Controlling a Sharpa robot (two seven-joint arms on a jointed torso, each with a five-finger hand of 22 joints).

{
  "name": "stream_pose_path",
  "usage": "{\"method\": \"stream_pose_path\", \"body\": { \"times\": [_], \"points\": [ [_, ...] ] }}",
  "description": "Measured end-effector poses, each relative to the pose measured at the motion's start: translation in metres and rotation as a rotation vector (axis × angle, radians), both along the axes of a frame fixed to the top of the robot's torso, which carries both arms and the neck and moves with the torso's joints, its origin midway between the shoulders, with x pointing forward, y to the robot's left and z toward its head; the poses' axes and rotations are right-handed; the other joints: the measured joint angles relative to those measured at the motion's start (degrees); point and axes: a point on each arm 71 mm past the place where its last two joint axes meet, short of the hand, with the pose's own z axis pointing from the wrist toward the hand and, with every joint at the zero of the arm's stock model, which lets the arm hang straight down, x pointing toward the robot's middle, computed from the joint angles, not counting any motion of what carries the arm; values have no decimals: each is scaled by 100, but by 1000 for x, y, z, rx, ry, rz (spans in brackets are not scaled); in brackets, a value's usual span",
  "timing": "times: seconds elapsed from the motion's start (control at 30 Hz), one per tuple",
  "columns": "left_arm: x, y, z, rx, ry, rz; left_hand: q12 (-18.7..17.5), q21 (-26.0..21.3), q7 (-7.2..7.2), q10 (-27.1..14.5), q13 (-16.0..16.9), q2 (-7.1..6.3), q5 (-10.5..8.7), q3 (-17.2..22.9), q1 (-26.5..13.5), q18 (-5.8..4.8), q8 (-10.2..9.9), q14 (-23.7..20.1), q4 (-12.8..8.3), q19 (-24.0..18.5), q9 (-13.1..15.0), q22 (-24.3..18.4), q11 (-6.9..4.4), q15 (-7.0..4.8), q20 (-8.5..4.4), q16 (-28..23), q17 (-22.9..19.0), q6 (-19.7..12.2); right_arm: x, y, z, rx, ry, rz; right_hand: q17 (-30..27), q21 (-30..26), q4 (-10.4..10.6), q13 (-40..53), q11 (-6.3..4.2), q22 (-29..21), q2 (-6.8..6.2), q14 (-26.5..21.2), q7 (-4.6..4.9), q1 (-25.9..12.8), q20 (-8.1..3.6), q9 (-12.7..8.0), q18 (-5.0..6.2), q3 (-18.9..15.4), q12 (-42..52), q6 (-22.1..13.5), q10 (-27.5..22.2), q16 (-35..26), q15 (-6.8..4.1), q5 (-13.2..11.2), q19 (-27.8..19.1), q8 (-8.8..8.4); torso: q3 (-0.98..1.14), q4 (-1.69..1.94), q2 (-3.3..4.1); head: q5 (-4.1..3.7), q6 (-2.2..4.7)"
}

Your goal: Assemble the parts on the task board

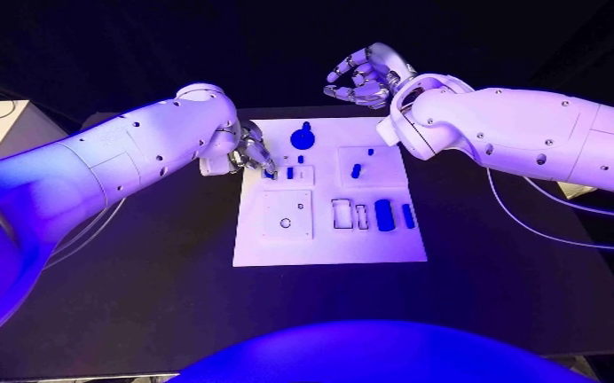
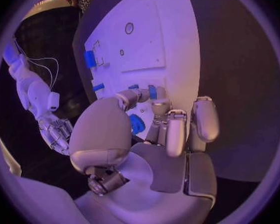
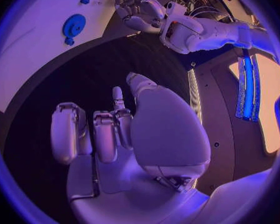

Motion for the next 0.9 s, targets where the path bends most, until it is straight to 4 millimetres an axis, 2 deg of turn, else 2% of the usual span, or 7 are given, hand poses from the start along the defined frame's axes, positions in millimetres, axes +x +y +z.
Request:
{"method": "stream_pose_path", "body": {
  "times": [0.33, 0.9],
  "points": [
    [-2, 1, 0, -27, -40, 36, 0, 21, 0, 1, -10, 0, 9, 0, 1, 0, 36, 0, 0, 37, 21, 27, 2, 0, -4, 0, 0, 0, 0, -1, -1, 0, 2, -1, 0, 0, 0, 0, 0, 4, 0, 0, 0, 0, 0, 0, 0, 0, 0, 0, 0, 0, 0, 0, 0, 0, -8, -2, 6, 31, 0],
    [-4, -2, -1, -39, -53, 37, 0, 21, -1, 52, 30, -1, 74, 0, 2, 0, 75, 22, 0, 58, 47, 37, -30, -21, -25, 23, 0, -1, -1, -1, -1, -1, 4, 0, -1, 0, 0, 0, 0, 3, 0, 0, 0, 0, 0, -1, 0, 0, 0, 0, 0, 0, 0, 0, 0, 0, 4, -24, 14, 48, 0]
  ]
}}
